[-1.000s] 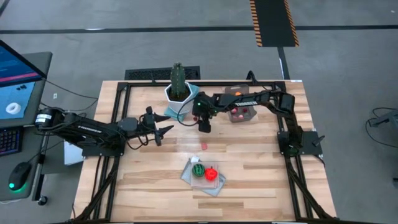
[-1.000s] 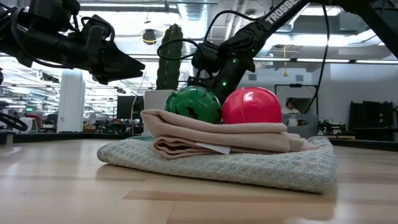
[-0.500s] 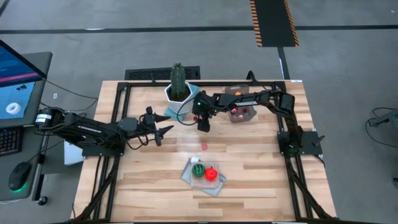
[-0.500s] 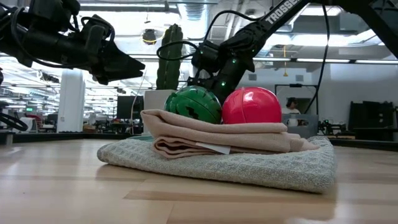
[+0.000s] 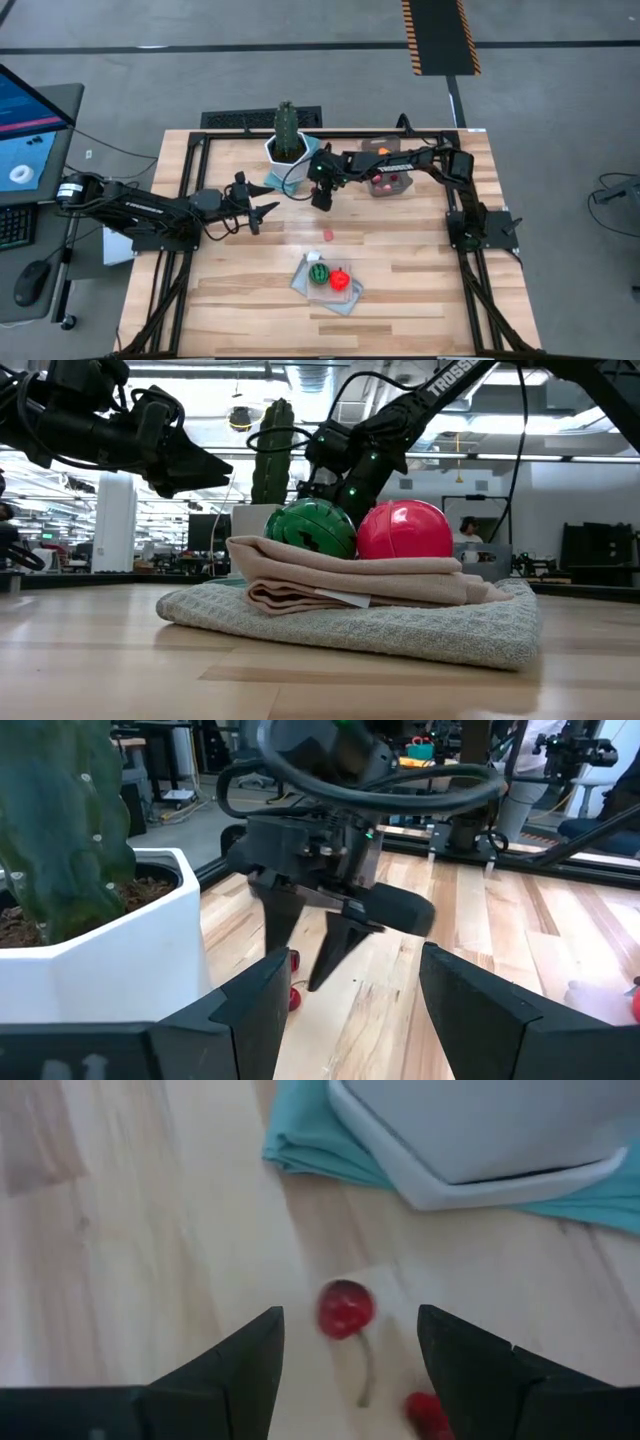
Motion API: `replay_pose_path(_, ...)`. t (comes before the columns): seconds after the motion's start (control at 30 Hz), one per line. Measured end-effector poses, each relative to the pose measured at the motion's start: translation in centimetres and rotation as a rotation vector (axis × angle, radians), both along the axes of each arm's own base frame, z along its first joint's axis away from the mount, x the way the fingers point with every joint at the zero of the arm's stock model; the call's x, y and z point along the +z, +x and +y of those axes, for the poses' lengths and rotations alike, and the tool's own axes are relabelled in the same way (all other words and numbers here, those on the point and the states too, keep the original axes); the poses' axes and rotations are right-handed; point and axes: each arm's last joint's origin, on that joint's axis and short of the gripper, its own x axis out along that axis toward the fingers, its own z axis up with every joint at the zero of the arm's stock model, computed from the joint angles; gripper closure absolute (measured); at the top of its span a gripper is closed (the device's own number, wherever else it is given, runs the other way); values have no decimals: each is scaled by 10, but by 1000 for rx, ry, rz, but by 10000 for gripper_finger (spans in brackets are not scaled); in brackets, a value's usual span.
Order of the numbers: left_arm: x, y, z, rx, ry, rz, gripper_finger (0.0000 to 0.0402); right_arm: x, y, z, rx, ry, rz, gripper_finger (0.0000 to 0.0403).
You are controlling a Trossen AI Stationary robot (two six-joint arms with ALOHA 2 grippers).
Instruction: Pick and placing Produce into tupperware
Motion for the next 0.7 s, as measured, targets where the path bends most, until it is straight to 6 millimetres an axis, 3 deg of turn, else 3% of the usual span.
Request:
replay_pose_path(0.27, 0, 0, 0, 0, -4, -2, 189, 3, 10, 23, -120, 5, -55, 149)
replay_pose_path(0.7, 0, 0, 0, 4, -44, -20, 189, 4, 15, 42, -363, 66, -107, 149)
